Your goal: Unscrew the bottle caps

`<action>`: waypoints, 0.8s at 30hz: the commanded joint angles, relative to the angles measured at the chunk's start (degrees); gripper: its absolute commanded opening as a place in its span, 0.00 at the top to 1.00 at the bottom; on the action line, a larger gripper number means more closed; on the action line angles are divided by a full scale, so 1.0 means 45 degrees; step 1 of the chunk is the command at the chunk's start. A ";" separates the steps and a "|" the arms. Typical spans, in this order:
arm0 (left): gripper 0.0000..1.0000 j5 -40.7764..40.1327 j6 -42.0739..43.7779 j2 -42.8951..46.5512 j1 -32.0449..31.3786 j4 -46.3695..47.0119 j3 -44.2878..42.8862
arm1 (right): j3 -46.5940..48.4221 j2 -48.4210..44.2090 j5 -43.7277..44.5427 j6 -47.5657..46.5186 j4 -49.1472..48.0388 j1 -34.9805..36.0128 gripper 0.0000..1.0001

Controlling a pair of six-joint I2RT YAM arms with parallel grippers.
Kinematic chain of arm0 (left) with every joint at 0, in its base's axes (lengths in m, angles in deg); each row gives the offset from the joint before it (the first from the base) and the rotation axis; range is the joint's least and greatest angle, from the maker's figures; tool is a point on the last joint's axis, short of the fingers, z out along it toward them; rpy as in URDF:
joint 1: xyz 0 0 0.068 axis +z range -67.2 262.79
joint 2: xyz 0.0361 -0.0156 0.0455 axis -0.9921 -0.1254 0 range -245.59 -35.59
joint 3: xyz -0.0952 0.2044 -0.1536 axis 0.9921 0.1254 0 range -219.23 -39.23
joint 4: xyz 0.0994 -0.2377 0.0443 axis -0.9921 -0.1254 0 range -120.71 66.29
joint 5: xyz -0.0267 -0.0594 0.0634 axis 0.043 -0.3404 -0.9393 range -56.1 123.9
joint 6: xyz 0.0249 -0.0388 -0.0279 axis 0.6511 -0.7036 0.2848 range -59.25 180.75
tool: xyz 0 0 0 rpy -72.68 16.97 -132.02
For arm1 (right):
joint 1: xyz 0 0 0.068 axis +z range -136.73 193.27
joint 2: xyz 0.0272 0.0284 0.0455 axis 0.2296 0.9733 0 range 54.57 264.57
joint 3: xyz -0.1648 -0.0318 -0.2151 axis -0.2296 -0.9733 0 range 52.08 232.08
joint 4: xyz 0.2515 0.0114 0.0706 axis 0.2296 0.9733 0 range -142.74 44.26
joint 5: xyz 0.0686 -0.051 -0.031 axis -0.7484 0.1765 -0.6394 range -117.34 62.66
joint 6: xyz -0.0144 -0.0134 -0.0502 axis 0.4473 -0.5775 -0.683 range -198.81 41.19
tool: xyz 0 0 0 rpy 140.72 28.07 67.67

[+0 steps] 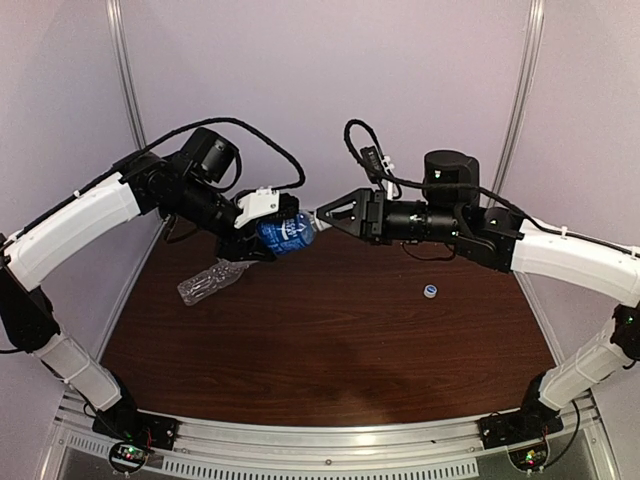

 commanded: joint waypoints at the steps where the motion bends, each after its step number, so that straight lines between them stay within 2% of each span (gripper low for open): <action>1: 0.52 -0.0031 -0.0132 0.0202 0.0066 0.0518 -0.0097 | 0.0651 0.0163 -0.0222 -0.0131 0.0268 0.0057 0.44; 5: 0.52 -0.0022 -0.0111 0.0226 0.0060 0.0515 -0.0097 | 0.0692 0.0177 -0.0301 -0.0210 0.0270 0.0047 0.66; 9: 0.52 0.0011 -0.0110 0.0244 0.0076 0.0530 -0.0097 | 0.0709 0.0224 -0.0413 -0.0320 0.0276 0.0037 0.84; 11: 0.52 0.0131 -0.0079 0.0268 0.0062 0.0483 -0.0092 | 0.0738 0.0231 -0.0458 -0.0665 0.0489 0.0037 0.97; 12: 0.52 0.0259 -0.0031 0.0283 0.0075 0.0391 -0.0106 | 0.0749 0.0190 -0.0460 -0.1132 0.0649 0.0037 1.00; 14: 0.52 0.0586 0.0095 0.0312 0.0060 0.0181 -0.0102 | 0.0708 -0.0068 -0.0553 -0.2725 0.0936 0.0035 1.00; 21: 0.52 0.2314 0.1196 0.0351 0.0065 -0.0827 0.0530 | 0.0060 -0.1279 -0.1742 -1.0800 0.2792 0.0269 1.00; 24: 0.52 0.2754 0.1441 0.0224 0.0060 -0.1121 0.0667 | -0.0074 -0.1674 -0.1651 -1.3733 0.3455 0.0576 1.00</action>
